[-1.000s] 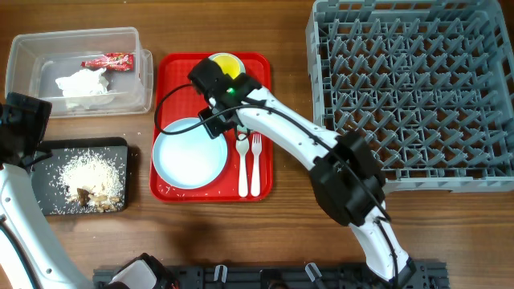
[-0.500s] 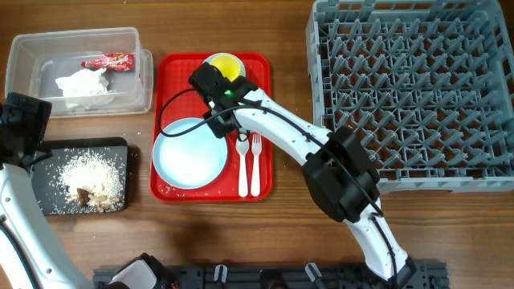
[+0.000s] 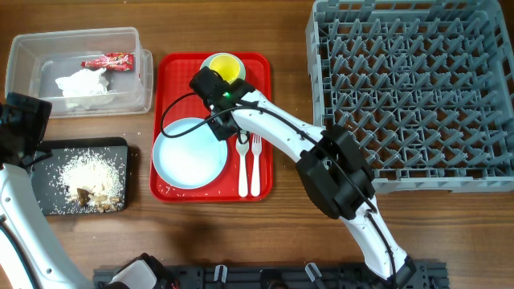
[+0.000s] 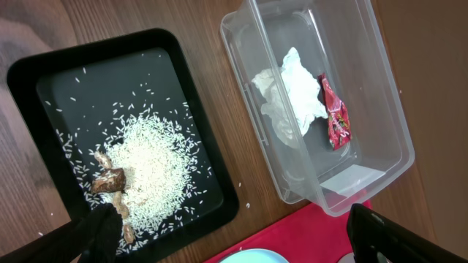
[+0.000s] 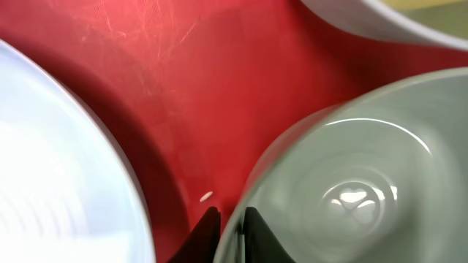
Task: Sort waste into correct bins and load items into the dishwasher rack
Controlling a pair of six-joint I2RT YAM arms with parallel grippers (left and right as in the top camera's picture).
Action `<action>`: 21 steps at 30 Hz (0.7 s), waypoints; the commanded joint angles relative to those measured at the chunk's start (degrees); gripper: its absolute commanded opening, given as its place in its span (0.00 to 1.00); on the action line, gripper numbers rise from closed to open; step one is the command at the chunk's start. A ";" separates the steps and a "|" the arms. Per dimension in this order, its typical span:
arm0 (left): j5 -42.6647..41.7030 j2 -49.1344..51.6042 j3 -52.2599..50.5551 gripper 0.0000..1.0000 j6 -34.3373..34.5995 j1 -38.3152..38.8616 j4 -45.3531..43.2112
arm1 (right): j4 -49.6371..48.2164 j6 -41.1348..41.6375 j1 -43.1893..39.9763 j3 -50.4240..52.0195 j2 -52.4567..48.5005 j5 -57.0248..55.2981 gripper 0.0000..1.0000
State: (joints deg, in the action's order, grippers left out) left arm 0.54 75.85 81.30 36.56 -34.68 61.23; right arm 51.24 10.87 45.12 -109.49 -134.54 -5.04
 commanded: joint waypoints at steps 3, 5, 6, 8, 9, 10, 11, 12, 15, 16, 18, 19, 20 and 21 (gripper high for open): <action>-0.02 -0.11 0.68 1.00 -0.07 -0.33 -0.15 | 1.29 2.82 -0.09 -1.53 4.85 -0.94 0.04; -0.02 -0.11 0.68 1.00 -0.07 -0.33 -0.15 | 1.97 2.82 -0.09 -1.53 6.62 -0.96 0.04; -0.02 -0.11 0.68 1.00 -0.07 -0.33 -0.15 | 2.51 3.10 -0.20 -1.53 8.52 -0.98 0.04; -0.02 -0.11 0.68 1.00 -0.07 -0.33 -0.15 | 2.91 4.74 -0.79 -1.53 12.04 -0.92 0.04; -0.02 -0.11 0.68 1.00 -0.07 -0.33 -0.15 | 2.97 5.01 -1.33 -1.53 13.57 -0.94 0.04; -0.02 -0.11 0.68 1.00 -0.07 -0.33 -0.15 | 3.06 4.96 -2.08 -1.53 15.43 -0.94 0.04; -0.02 -0.11 0.68 1.00 -0.07 -0.33 -0.15 | 3.23 5.01 -2.97 -1.53 17.51 -0.92 0.04; -0.02 -0.11 0.68 1.00 -0.07 -0.33 -0.15 | 3.41 4.96 -3.87 -1.53 19.12 -0.63 0.04; -0.02 -0.11 0.68 1.00 -0.07 -0.33 -0.15 | 4.09 3.96 -8.96 -1.53 25.35 -0.02 0.04; -0.02 -0.11 0.68 1.00 -0.07 -0.33 -0.15 | 4.07 3.87 -11.50 -1.53 27.08 0.52 0.04; -0.02 -0.11 0.68 1.00 -0.07 -0.33 -0.15 | 3.54 1.66 -18.71 -1.53 29.66 4.83 0.04; -0.02 -0.11 0.68 1.00 -0.07 -0.33 -0.15 | 3.23 0.94 -22.82 -1.53 29.90 8.28 0.04; -0.02 -0.11 0.68 1.00 -0.07 -0.33 -0.15 | 2.95 -0.55 -27.78 -1.49 29.77 13.62 0.04; -0.02 -0.11 0.68 1.00 -0.07 -0.33 -0.15 | 2.58 -2.23 -31.82 -1.49 29.07 18.88 0.04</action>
State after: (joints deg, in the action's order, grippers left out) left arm 0.54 75.85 81.30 36.56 -34.68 61.23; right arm 54.37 13.13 22.96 -110.10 -105.34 0.47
